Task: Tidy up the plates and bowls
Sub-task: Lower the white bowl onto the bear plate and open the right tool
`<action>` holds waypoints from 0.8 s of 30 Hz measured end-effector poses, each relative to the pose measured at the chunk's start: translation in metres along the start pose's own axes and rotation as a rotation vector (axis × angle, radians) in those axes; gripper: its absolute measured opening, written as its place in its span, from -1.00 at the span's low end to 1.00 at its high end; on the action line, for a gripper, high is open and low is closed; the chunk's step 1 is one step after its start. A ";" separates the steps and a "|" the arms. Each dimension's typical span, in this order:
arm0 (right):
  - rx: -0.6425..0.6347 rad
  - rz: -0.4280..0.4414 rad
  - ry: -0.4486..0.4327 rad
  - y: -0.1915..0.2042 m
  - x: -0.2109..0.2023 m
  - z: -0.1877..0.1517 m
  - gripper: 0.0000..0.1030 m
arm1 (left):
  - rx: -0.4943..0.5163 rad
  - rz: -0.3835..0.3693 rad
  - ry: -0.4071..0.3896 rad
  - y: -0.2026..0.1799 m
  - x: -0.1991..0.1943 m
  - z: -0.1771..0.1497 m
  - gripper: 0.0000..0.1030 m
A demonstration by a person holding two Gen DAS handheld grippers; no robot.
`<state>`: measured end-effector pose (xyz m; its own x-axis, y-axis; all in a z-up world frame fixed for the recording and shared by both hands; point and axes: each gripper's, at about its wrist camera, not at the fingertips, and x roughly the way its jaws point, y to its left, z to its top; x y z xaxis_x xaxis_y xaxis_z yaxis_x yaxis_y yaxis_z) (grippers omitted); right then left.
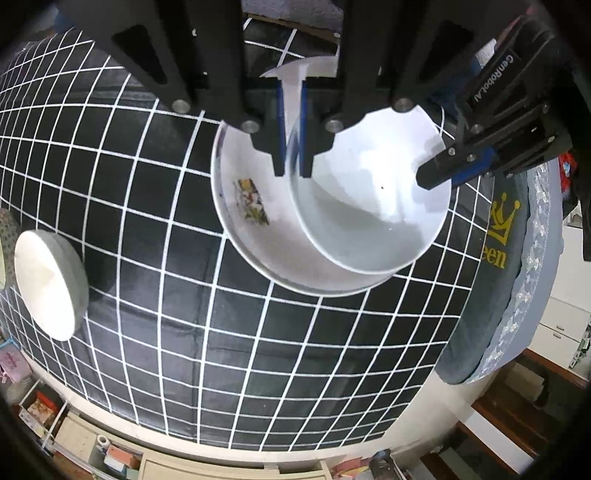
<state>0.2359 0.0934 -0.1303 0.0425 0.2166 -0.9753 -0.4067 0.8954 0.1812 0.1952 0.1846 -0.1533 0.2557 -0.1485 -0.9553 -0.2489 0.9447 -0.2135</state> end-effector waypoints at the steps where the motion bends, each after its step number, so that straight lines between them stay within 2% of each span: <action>1: -0.004 -0.004 0.007 0.000 0.003 0.000 -0.83 | 0.001 0.000 0.003 0.000 0.002 0.000 -0.82; 24: -0.017 -0.010 0.003 0.002 0.005 0.002 -0.82 | 0.001 0.001 0.002 0.001 0.004 -0.002 -0.82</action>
<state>0.2369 0.0970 -0.1344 0.0437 0.2070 -0.9774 -0.4219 0.8906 0.1697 0.1939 0.1843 -0.1581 0.2541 -0.1483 -0.9558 -0.2478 0.9452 -0.2125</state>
